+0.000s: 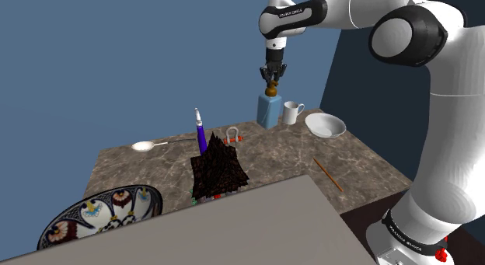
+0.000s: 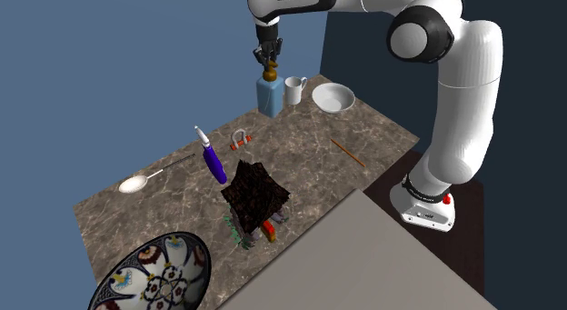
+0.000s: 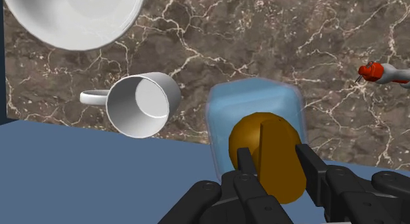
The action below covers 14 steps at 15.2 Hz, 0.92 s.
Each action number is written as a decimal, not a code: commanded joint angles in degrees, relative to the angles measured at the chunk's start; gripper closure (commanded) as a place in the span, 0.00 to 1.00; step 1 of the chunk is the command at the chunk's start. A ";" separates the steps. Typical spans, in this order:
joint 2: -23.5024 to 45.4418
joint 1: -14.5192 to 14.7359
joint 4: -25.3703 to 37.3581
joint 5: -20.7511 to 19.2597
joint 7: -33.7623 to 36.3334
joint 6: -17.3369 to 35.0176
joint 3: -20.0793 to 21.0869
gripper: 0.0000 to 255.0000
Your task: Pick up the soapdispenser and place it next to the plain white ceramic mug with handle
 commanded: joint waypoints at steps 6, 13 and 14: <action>-0.02 0.01 0.03 0.00 0.01 0.00 0.00 0.00; 0.59 -0.08 8.24 -0.01 0.04 -7.60 -0.02 0.00; 0.60 -0.08 8.24 -0.01 0.04 -7.60 -0.02 0.00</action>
